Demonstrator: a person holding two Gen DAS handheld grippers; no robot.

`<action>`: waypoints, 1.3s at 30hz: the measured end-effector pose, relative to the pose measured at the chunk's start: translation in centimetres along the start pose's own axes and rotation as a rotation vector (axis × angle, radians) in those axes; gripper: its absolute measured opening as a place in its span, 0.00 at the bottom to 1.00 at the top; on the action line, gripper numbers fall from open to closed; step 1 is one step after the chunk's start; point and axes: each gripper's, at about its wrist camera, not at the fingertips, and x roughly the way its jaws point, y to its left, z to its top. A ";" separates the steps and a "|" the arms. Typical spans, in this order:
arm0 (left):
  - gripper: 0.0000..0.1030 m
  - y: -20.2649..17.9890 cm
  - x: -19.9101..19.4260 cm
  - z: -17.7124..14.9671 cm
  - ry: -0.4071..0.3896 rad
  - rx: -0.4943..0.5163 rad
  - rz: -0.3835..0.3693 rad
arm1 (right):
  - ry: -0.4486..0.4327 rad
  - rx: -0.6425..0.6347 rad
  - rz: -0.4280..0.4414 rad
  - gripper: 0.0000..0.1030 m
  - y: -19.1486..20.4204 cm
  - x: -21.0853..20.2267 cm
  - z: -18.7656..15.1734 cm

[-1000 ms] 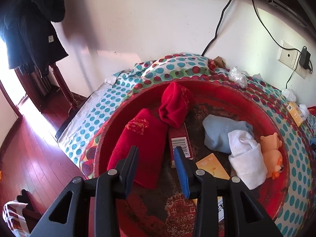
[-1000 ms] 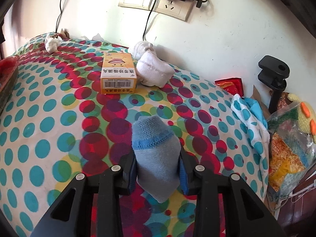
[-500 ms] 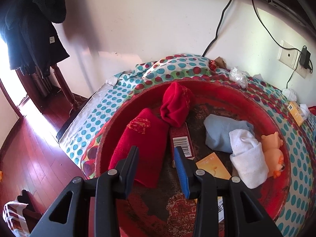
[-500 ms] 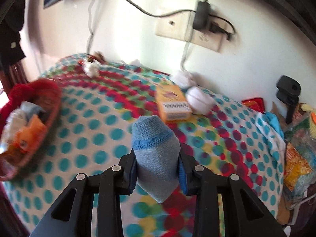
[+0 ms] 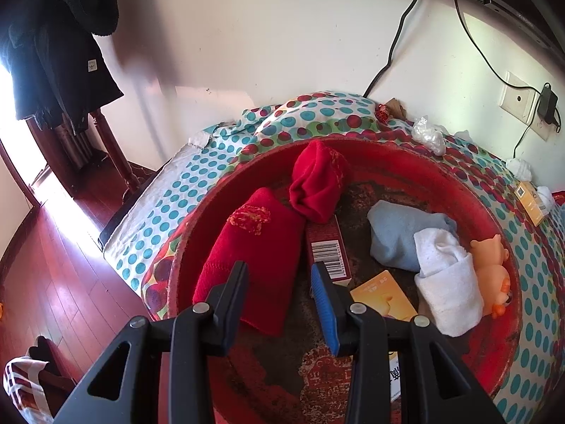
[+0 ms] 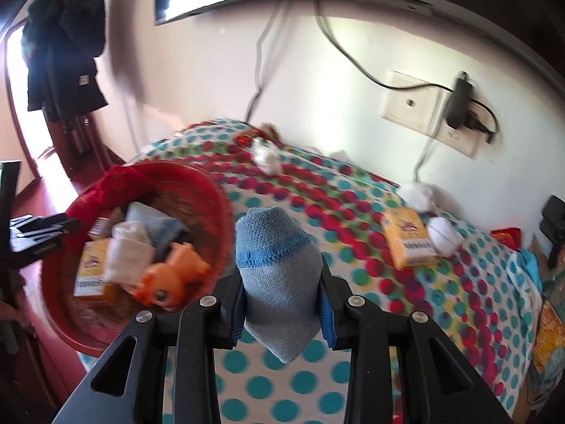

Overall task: Organize objects
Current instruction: 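Carry the blue-grey sock into the red basin and release it with the right tool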

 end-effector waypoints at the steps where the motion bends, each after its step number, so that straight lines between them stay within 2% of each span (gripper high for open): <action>1: 0.37 0.1 0.0 0.0 0.001 -0.002 0.000 | -0.001 -0.001 0.011 0.31 0.5 -0.1 0.1; 19: 0.37 0.6 0.5 0.0 0.014 -0.019 0.005 | 0.015 -0.113 0.149 0.32 9.4 0.5 1.3; 28: 0.37 1.6 0.4 0.3 0.007 -0.055 0.002 | 0.041 -0.141 0.197 0.32 12.2 1.7 1.4; 33: 0.37 2.0 0.3 0.3 0.005 -0.070 -0.004 | 0.055 -0.162 0.213 0.32 13.8 2.7 1.5; 39: 0.37 2.1 0.4 0.3 0.008 -0.069 -0.006 | 0.056 -0.177 0.195 0.32 14.8 4.8 3.3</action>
